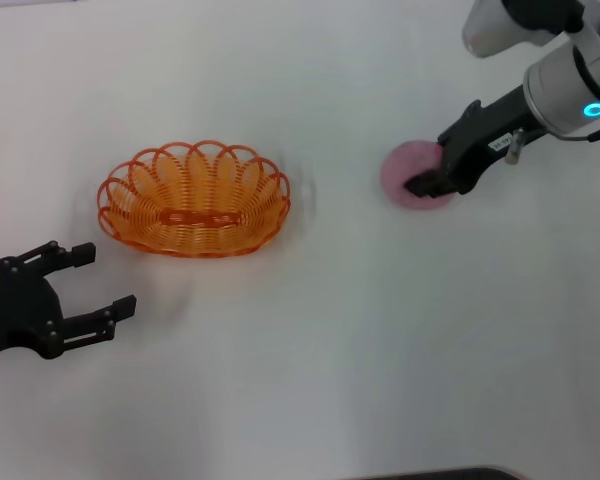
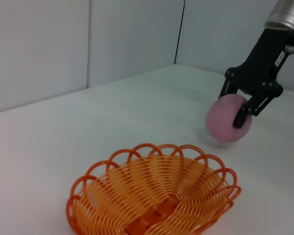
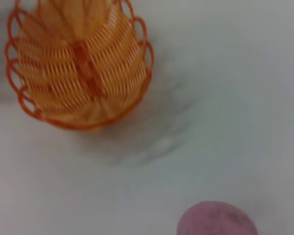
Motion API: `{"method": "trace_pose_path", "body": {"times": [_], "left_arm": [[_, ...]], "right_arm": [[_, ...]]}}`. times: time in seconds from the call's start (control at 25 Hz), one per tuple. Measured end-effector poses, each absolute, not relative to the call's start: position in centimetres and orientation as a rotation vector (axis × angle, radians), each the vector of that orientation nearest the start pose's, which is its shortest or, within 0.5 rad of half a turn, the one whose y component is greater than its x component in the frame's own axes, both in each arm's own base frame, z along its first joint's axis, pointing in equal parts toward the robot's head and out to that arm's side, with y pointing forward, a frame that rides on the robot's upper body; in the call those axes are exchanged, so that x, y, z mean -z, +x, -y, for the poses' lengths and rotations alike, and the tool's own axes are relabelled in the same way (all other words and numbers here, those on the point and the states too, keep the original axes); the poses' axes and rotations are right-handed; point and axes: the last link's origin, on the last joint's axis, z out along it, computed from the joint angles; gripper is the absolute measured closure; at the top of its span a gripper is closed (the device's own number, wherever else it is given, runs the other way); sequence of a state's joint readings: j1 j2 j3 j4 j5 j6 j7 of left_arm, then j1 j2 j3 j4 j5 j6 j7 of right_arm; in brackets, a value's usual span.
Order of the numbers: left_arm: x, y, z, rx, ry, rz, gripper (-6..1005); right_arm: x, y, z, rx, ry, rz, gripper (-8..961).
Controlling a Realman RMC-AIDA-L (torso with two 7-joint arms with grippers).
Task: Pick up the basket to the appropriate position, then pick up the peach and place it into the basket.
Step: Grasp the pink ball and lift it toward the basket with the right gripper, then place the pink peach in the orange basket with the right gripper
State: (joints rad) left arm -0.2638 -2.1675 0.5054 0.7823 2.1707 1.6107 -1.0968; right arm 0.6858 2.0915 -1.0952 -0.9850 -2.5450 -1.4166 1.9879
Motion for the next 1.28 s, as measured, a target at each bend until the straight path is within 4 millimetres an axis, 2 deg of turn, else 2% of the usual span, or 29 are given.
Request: {"method": "trace_pose_path", "body": {"times": [0.28,0.76,1.28], "left_arm": [[0.2,-33.7,-24.3,0.517,-2.612,0.581,149],[0.1,-33.4,-24.4,0.533,-2.619,0.579,149],[0.0,-33.3,-24.5,0.541,-2.615,0.573,150]], "right_arm": [[0.2,21.3,-37.6,0.195,-2.800,-0.644,620],[0.1,19.8,-36.8,-0.083,-2.837,-0.649,629],[2.3,18.5,-36.5,-0.361,-2.899,-0.559,628]]}}
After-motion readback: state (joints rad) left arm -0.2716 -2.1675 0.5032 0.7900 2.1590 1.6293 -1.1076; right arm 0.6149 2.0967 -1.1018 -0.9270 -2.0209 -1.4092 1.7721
